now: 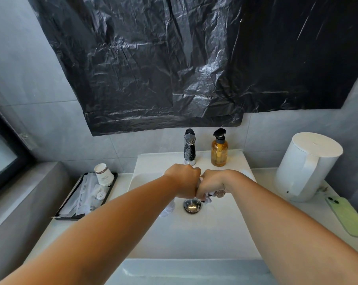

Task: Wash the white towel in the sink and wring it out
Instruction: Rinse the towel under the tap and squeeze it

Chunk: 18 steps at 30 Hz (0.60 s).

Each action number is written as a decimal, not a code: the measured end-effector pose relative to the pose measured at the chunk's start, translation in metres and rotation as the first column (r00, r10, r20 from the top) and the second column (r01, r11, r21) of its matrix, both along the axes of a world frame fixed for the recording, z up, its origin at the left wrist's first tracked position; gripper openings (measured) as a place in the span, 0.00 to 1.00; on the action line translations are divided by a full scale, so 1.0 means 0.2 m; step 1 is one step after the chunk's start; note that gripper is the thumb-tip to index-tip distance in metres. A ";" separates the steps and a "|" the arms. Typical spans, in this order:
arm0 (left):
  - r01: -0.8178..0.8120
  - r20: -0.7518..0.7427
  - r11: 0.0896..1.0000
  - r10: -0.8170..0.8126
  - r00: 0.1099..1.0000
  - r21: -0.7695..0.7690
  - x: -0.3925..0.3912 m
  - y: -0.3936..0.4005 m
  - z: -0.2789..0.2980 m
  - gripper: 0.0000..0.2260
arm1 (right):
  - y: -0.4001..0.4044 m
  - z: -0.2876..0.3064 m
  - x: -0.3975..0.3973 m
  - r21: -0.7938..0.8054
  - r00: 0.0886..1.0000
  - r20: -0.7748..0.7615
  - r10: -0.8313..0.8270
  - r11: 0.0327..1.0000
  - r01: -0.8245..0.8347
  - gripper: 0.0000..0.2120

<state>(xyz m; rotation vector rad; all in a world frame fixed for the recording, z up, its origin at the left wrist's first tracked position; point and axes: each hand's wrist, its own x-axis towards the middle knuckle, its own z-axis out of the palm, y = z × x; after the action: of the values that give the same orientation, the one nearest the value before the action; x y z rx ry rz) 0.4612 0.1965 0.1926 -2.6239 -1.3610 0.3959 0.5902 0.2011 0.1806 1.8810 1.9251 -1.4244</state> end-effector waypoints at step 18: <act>-0.526 0.857 0.776 0.490 0.158 -0.347 -0.16 -0.20 -0.02 0.13 | -0.07 0.05 0.16 0.158 0.870 -0.486 -0.086 0.970 0.184 0.24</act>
<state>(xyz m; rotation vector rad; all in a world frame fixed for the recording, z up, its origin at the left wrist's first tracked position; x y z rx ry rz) 0.4283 0.1556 0.1878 -2.1634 -2.5239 -1.3556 0.6219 0.1871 0.1902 1.9143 2.2579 -1.9614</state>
